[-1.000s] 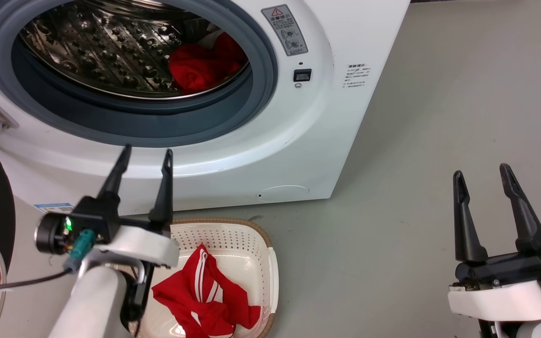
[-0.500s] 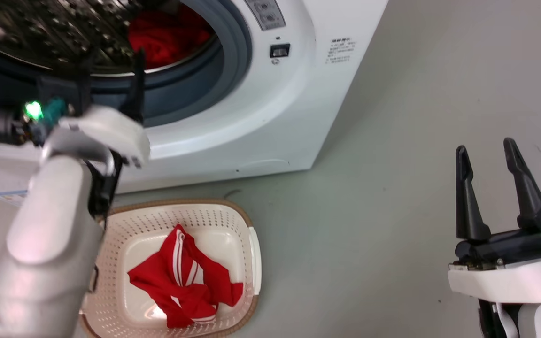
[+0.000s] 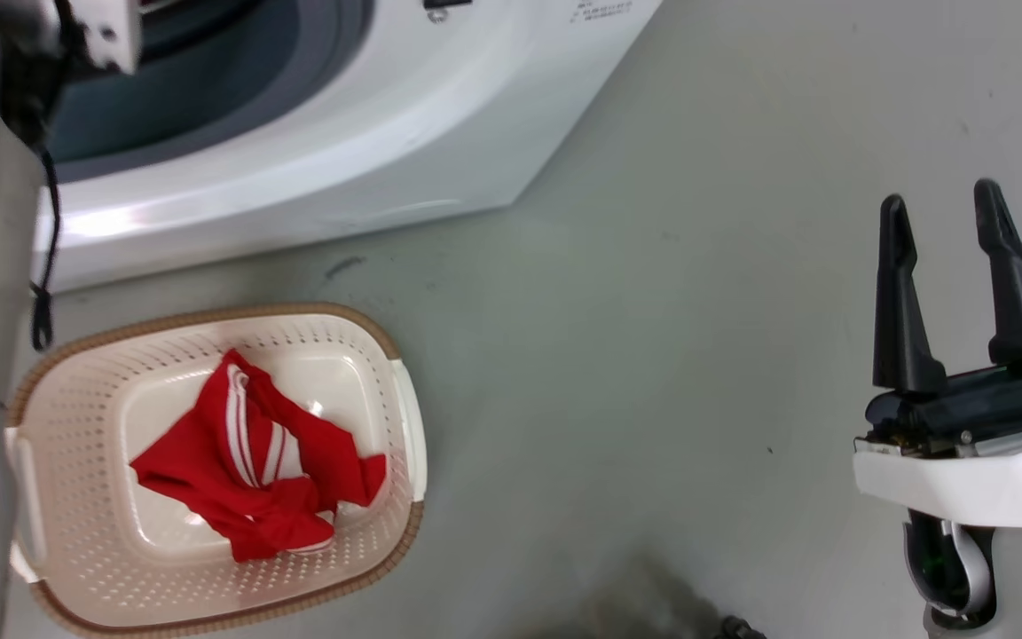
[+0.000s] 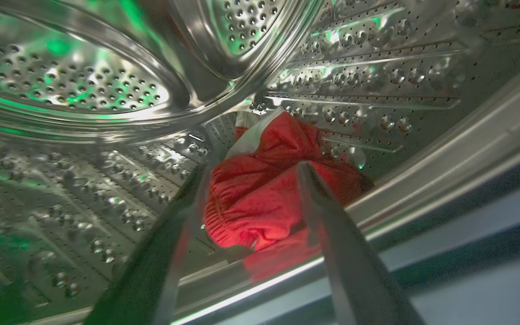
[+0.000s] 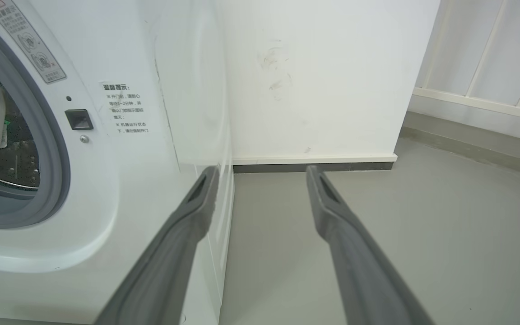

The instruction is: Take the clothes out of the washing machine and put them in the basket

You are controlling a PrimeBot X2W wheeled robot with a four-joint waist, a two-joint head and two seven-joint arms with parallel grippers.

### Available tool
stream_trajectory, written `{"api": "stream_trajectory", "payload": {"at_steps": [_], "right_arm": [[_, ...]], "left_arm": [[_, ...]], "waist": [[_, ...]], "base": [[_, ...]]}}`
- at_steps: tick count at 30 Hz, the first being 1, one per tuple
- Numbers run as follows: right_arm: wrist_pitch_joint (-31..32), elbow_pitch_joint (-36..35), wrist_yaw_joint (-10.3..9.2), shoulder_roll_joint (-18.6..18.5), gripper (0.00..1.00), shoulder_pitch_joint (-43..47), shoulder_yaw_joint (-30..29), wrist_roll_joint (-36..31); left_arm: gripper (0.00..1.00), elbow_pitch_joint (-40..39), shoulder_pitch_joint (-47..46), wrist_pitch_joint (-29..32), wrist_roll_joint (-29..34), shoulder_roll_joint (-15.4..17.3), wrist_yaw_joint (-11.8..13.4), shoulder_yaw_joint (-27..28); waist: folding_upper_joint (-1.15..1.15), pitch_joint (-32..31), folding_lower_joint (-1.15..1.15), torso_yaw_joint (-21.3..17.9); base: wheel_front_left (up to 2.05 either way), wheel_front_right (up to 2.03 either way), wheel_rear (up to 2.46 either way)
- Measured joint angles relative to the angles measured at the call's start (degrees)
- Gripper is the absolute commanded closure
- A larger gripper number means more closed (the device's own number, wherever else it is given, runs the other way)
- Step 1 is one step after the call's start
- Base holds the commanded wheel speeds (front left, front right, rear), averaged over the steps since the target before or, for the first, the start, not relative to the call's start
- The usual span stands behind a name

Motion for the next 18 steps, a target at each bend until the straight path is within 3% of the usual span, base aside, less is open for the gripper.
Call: {"api": "stream_trajectory", "payload": {"at_steps": [9, 18], "right_arm": [[0.0, -0.5, 0.01, 0.0, 0.00, -2.7, 0.6, 3.0], [0.0, -0.7, 0.01, 0.0, 0.00, -4.0, 1.0, 5.0]], "left_arm": [[0.00, 9.5, -14.8, 14.9, -1.7, 1.4, -1.2, -1.5], [0.00, 15.7, -22.4, 25.0, -0.2, 2.2, -0.1, -3.8]], "waist": [[0.00, 8.1, 0.00, -3.1], [0.00, 13.2, 0.00, -5.7]], "base": [[0.00, 0.00, 0.00], [0.00, 0.00, 0.00]]}}
